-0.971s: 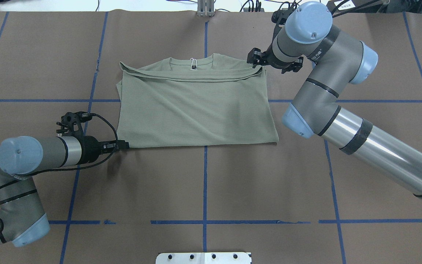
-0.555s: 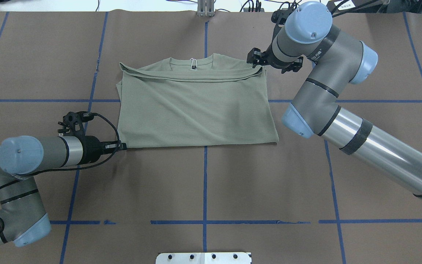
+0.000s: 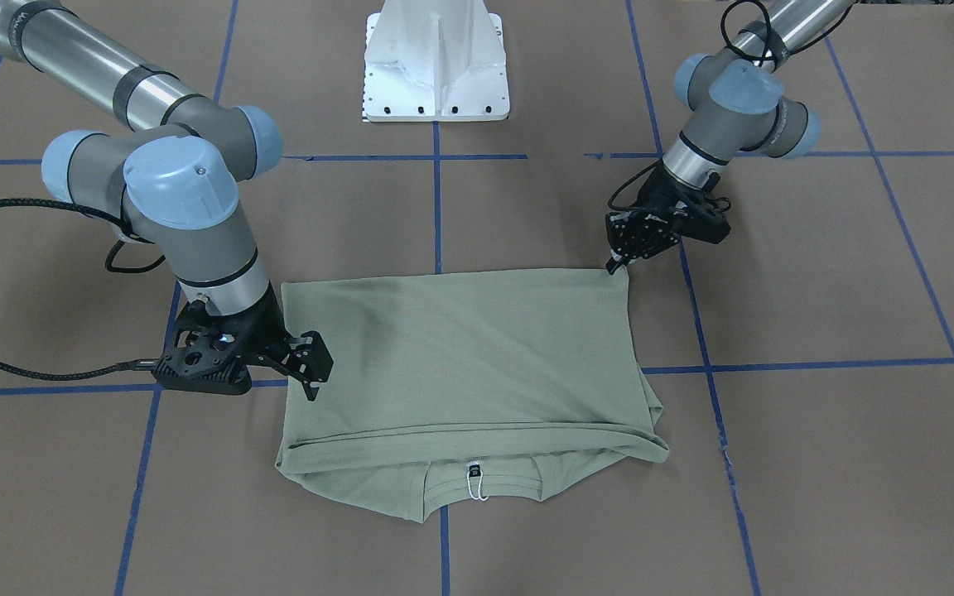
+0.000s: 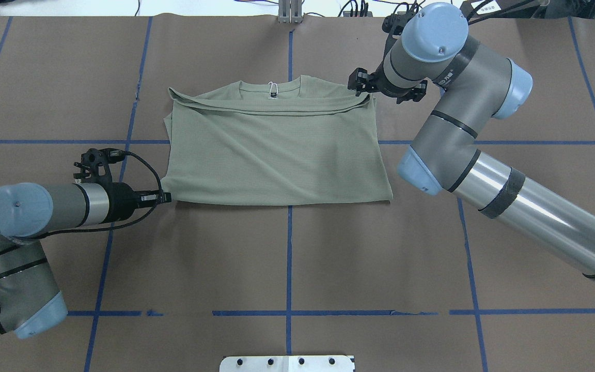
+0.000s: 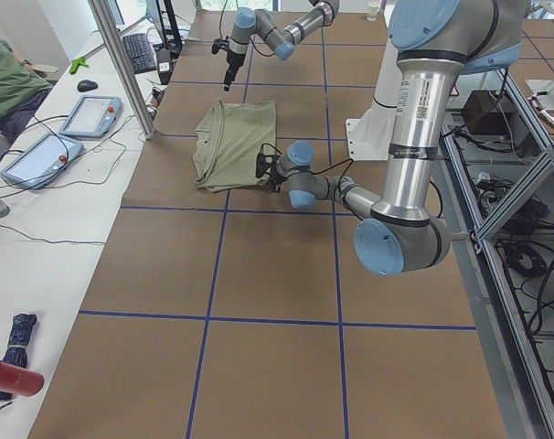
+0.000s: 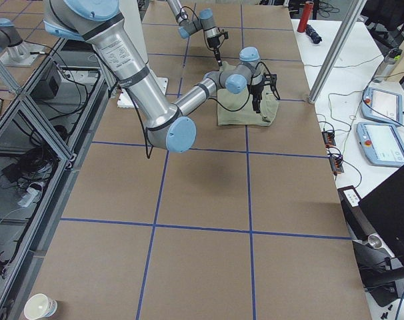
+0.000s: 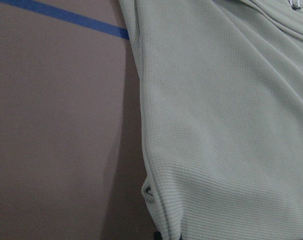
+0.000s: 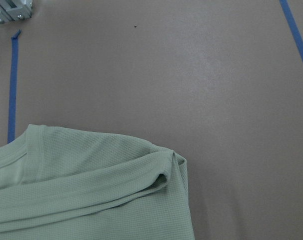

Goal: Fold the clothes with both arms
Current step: 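Lift the shirt edge with the left gripper and fold it toward the right gripper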

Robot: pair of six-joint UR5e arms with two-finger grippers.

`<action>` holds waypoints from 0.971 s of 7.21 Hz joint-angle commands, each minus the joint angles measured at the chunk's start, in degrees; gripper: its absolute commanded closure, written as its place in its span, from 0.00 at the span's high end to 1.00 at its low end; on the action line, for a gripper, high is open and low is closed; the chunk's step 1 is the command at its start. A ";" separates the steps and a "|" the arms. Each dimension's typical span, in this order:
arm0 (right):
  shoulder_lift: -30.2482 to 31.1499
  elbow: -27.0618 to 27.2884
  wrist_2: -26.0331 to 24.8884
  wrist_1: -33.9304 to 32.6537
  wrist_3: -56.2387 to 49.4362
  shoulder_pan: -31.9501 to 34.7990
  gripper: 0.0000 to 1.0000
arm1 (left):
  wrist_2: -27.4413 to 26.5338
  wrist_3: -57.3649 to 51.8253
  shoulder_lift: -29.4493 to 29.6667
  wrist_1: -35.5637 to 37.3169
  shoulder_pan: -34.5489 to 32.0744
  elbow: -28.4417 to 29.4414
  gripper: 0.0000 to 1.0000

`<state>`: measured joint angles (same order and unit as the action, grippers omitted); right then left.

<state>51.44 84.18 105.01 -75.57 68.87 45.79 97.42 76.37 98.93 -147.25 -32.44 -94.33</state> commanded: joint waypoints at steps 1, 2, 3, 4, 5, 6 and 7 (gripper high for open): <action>0.06 0.10 -0.07 0.07 0.03 0.00 1.00 | 0.14 -7.87 0.47 0.57 -7.16 3.86 0.00; 0.06 0.02 -0.07 0.07 0.21 -0.09 1.00 | 0.14 -12.08 3.18 0.65 -10.85 7.81 0.00; 0.06 0.10 -0.07 0.07 0.21 -0.18 1.00 | 0.14 -15.25 7.90 0.65 -13.93 13.76 0.00; -0.02 0.10 -0.07 0.07 0.47 -0.35 1.00 | 0.14 -16.94 14.47 0.48 -16.66 21.92 0.00; -0.03 0.45 -0.07 0.07 0.56 -0.62 1.00 | 0.05 -20.00 21.50 0.48 -19.04 30.87 0.00; -0.03 0.98 -0.07 0.07 0.99 -0.88 1.00 | -0.03 -22.46 28.45 1.35 -20.45 39.75 0.00; -0.03 1.77 -0.15 -0.02 1.35 -1.32 1.00 | -0.38 -23.01 32.78 1.62 -20.90 45.32 0.00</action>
<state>51.42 85.14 104.92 -75.52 69.80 44.93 97.33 55.00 125.20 -146.10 -52.15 -57.35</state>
